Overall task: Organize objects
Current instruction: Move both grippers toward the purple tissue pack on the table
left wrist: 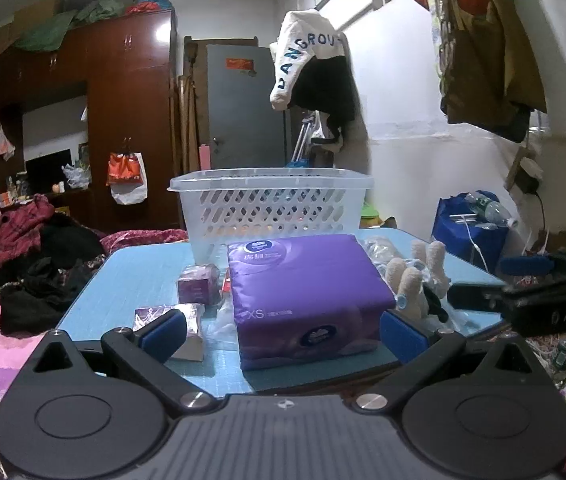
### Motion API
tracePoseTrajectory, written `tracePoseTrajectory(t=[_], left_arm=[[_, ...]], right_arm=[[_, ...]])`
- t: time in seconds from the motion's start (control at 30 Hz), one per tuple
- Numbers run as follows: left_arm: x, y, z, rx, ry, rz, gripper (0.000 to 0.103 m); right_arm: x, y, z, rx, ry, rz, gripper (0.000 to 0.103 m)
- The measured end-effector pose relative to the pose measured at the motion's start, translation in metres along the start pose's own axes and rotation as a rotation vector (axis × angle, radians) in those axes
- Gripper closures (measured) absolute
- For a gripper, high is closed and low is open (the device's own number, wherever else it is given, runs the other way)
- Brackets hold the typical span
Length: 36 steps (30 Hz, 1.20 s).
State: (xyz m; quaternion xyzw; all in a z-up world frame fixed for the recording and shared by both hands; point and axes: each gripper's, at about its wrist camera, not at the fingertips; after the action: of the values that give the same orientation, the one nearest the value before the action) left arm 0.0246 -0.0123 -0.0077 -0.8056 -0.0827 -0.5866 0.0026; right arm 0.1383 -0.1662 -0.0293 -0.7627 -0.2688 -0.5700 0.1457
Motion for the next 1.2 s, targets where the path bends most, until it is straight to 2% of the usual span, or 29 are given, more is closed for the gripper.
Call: tracePoseTrajectory(t=[0.17,0.53,0.83,1.2], left_arm=[[0.002,-0.004,0.006,0.041,0.015,-0.014,0.0],[0.001,-0.007,0.009,0.04,-0.001,-0.022,0.0],[-0.003,-0.008,0.013,0.046,-0.061,-0.008,0.0],[-0.002,-0.009,0.011,0.051,-0.057,-0.008,0.0]], right_arm=[[-0.004,-0.004,0.002,0.011,-0.025,-0.015,0.0],[-0.004,-0.004,0.001,0.02,-0.035,-0.008,0.0],[-0.003,-0.002,0.004,0.025,-0.063,0.005,0.0],[-0.004,-0.002,0.004,0.035,-0.086,0.008,0.0]])
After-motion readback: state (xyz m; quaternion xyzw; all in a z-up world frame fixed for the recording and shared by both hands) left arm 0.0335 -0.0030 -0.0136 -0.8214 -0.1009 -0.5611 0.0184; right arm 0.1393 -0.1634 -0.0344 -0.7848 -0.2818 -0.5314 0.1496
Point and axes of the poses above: each gripper's, at about its wrist camera, not at the fingertips, and z roughly the way its jaws point, y to its right, x to its top, and after that the axes turned 8 degrees about -z, right-handed
